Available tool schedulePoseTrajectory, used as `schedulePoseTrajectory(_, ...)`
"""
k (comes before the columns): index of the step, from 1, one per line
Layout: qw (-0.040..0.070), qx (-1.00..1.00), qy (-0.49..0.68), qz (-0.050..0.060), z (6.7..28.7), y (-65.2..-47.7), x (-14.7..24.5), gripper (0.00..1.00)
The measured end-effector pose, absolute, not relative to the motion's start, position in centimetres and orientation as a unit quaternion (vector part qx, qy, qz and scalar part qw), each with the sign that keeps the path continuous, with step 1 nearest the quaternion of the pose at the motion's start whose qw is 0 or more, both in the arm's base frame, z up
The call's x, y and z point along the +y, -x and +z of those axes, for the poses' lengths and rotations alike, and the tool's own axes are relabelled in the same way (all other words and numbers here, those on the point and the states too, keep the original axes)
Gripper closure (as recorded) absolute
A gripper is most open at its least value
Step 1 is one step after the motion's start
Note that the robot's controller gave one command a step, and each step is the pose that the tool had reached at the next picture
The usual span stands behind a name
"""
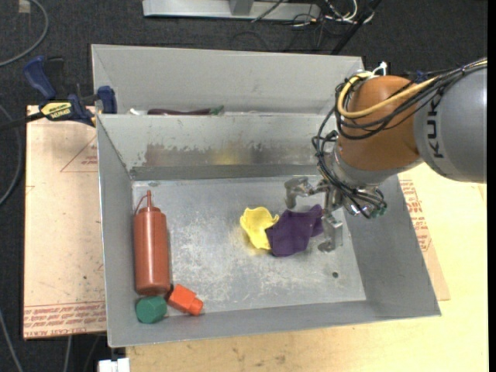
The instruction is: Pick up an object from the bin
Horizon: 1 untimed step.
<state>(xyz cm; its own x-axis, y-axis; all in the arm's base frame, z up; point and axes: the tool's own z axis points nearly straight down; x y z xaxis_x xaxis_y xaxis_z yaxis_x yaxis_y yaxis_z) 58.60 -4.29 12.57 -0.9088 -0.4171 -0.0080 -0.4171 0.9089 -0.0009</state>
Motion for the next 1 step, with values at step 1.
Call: schedulePoseTrajectory(1, 0.000, 0.973, 0.229, 0.001, 7.30, -57.57, -3.86, 0.00)
